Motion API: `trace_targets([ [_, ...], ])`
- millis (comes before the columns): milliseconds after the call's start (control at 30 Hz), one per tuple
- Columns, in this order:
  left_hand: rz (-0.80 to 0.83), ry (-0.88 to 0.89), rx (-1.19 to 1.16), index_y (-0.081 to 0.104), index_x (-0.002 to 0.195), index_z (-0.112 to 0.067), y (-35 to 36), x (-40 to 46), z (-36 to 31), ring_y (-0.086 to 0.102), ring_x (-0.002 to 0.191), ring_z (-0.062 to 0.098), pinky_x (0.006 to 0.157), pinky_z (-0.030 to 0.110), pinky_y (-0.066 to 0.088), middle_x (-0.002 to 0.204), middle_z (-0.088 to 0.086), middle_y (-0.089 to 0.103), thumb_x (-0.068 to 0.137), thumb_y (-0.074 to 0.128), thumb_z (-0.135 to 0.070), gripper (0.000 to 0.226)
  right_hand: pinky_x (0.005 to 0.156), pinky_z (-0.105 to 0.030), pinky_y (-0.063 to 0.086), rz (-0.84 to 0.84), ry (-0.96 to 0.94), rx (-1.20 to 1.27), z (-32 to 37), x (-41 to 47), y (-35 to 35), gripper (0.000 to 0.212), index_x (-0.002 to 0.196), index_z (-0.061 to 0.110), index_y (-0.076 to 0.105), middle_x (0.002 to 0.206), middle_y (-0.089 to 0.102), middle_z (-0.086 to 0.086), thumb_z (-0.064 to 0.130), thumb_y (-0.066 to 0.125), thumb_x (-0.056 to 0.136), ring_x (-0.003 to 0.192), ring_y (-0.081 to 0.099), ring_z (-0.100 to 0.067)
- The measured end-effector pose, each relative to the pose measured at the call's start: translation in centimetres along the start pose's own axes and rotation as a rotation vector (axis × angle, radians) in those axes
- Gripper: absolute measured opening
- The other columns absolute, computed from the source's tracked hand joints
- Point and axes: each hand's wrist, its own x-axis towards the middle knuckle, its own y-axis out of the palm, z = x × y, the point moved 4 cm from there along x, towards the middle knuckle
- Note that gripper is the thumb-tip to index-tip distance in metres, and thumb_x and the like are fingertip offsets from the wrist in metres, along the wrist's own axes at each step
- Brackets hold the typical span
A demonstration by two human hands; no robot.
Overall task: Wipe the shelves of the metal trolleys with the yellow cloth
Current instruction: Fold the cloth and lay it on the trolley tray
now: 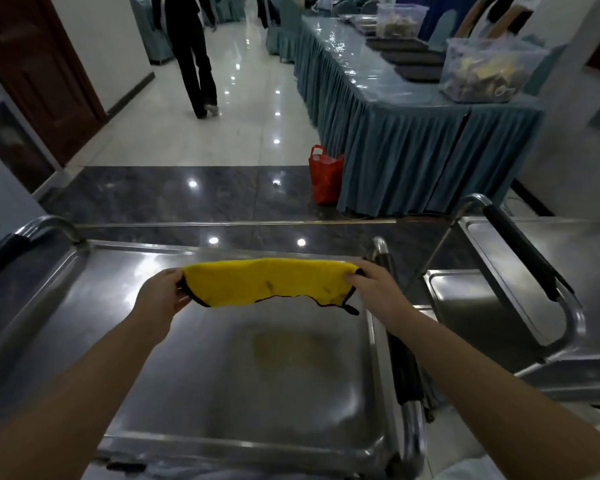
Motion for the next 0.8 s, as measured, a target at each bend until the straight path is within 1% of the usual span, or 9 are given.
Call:
trace_targets([
  [67, 0.013, -0.088, 0.054, 0.06, 0.103, -0.008, -0.8, 0.4, 3.0, 0.06, 0.091, 0.028, 0.087, 0.042, 0.046, 0.096, 0.014, 0.062, 0.097, 0.046, -0.009, 0.015, 0.064, -0.028, 0.036, 0.031, 0.084, -0.06, -2.8, -0.8, 1.5, 0.013, 0.081, -0.005, 0.06, 0.075, 0.049, -0.009, -0.003, 0.049, 0.087, 0.074, 0.046, -0.018],
  [167, 0.021, -0.253, 0.209, 0.061, 0.097, -0.004, -2.2, 0.2, 8.8, 0.057, 0.09, 0.033, 0.083, 0.041, 0.045, 0.101, 0.018, 0.061, 0.095, 0.049, -0.007, 0.012, 0.065, -0.032, 0.029, 0.099, 0.285, -0.159, -8.4, -2.6, 4.1, 0.029, 0.062, 0.015, 0.05, 0.065, 0.043, -0.001, -0.003, 0.05, 0.085, 0.067, 0.041, -0.014],
  [267, 0.093, -0.365, 0.431, 0.061, 0.084, -0.001, -3.9, -0.4, 13.9, 0.056, 0.076, 0.034, 0.073, 0.038, 0.046, 0.1, 0.028, 0.058, 0.096, 0.049, -0.003, 0.018, 0.063, -0.03, 0.03, 0.267, 0.494, -0.279, -13.7, -4.8, 6.3, 0.014, 0.075, 0.007, 0.056, 0.075, 0.048, -0.006, 0.005, 0.051, 0.088, 0.071, 0.045, -0.014],
  [333, 0.164, -0.406, 0.536, 0.063, 0.105, 0.006, -4.8, -0.9, 16.0, 0.058, 0.094, 0.041, 0.082, 0.044, 0.049, 0.113, 0.03, 0.058, 0.098, 0.05, -0.005, 0.019, 0.061, -0.028, 0.03, 0.348, 0.565, -0.315, -15.8, -6.0, 7.1, 0.012, 0.079, 0.006, 0.057, 0.077, 0.049, -0.006, 0.008, 0.052, 0.09, 0.069, 0.045, -0.013],
  [400, 0.179, -0.376, 0.554, 0.058, 0.119, 0.008, -5.4, -0.8, 16.7, 0.055, 0.108, 0.042, 0.089, 0.045, 0.047, 0.12, 0.027, 0.057, 0.097, 0.052, -0.008, 0.027, 0.06, -0.027, 0.033, 0.311, 0.59, -0.313, -16.4, -6.0, 7.4, 0.013, 0.081, 0.011, 0.059, 0.076, 0.051, -0.004, 0.009, 0.051, 0.091, 0.07, 0.047, -0.013],
  [500, 0.225, -0.177, 0.627, 0.063, 0.107, -0.004, -4.7, -0.2, 15.3, 0.057, 0.097, 0.031, 0.079, 0.034, 0.043, 0.108, 0.018, 0.062, 0.099, 0.05, -0.015, 0.018, 0.061, -0.029, 0.032, 0.22, 0.56, -0.382, -16.3, -4.8, 7.3, 0.016, 0.079, 0.007, 0.06, 0.071, 0.051, -0.007, 0.007, 0.048, 0.091, 0.068, 0.047, -0.018],
  [633, 0.223, 0.07, 0.698, 0.063, 0.106, -0.008, -2.7, 1.3, 13.2, 0.058, 0.095, 0.03, 0.08, 0.035, 0.045, 0.105, 0.018, 0.064, 0.099, 0.05, -0.017, 0.017, 0.065, -0.03, 0.036, 0.13, 0.512, -0.517, -16.4, -3.3, 7.3, 0.015, 0.091, 0.005, 0.059, 0.087, 0.058, -0.015, 0.01, 0.046, 0.092, 0.082, 0.054, -0.027],
  [700, 0.228, 0.088, 0.737, 0.062, 0.111, -0.01, -1.8, 1.9, 13.2, 0.058, 0.101, 0.033, 0.084, 0.037, 0.047, 0.109, 0.016, 0.063, 0.098, 0.052, -0.019, 0.019, 0.066, -0.029, 0.037, 0.128, 0.51, -0.638, -16.5, -3.4, 7.4, 0.012, 0.099, 0.011, 0.055, 0.089, 0.055, -0.005, 0.017, 0.046, 0.095, 0.086, 0.052, -0.025],
  [800, 0.236, -0.008, 0.828, 0.051, 0.133, -0.009, -1.6, 2.0, 14.8, 0.054, 0.117, 0.034, 0.096, 0.041, 0.045, 0.132, 0.016, 0.056, 0.093, 0.061, -0.03, 0.047, 0.056, -0.026, 0.037, 0.174, 0.53, -0.765, -17.3, -4.0, 7.7, 0.014, 0.106, 0.016, 0.048, 0.08, 0.048, 0.003, 0.021, 0.048, 0.093, 0.078, 0.051, -0.02],
])
